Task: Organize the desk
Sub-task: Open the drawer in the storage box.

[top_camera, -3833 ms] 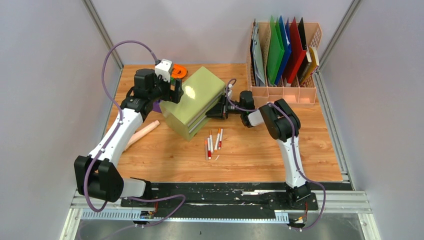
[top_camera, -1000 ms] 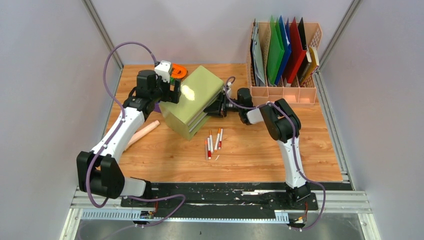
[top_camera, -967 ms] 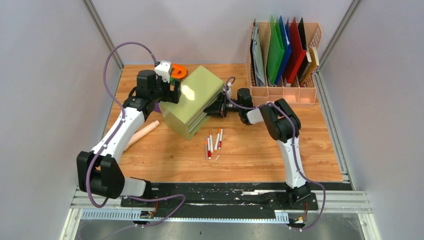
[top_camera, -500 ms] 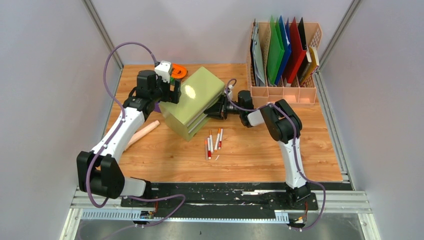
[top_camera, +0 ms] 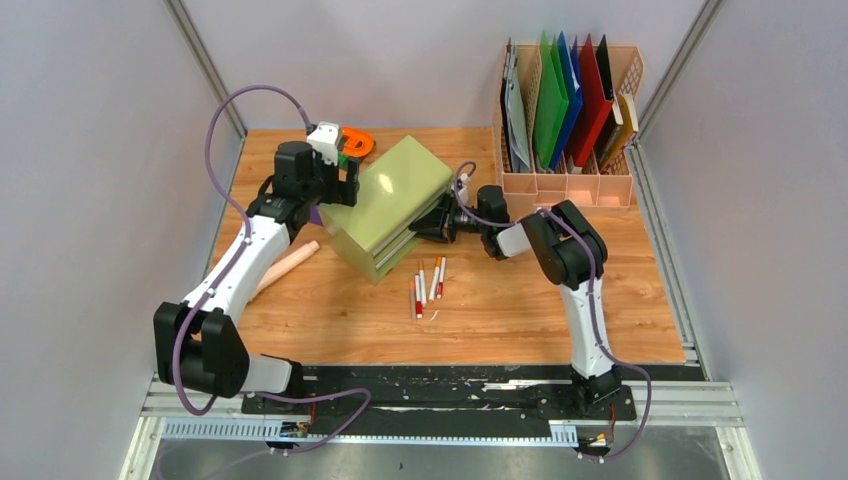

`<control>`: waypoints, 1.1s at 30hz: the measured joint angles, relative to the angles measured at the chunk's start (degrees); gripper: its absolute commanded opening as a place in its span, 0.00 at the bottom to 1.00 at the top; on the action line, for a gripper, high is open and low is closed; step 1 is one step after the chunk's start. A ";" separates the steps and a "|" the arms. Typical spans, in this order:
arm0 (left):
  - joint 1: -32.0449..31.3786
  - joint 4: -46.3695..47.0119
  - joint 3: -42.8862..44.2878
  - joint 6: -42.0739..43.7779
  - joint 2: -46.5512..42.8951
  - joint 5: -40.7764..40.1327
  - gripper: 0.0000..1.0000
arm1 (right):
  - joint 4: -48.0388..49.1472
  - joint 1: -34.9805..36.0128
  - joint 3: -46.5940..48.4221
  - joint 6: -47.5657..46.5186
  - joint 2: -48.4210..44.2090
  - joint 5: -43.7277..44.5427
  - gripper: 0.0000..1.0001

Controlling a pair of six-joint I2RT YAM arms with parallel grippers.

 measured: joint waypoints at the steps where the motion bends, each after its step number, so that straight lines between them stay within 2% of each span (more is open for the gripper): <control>1: -0.02 0.20 -0.09 -0.07 0.00 -0.09 1.00 | 0.26 0.00 -0.59 0.22 -0.31 0.35 0.00; 14: -0.13 2.93 -0.79 -2.40 0.11 -2.54 1.00 | 2.58 0.15 -5.60 1.92 -2.91 3.06 0.00; 22: -1.36 -0.59 1.53 1.53 0.09 2.86 1.00 | -1.14 -0.37 -3.61 0.85 -2.91 1.42 0.00; 33: -16.85 -3.58 8.39 13.62 2.60 2.03 1.00 | -7.30 -1.03 -0.81 -1.73 -2.91 -0.52 0.00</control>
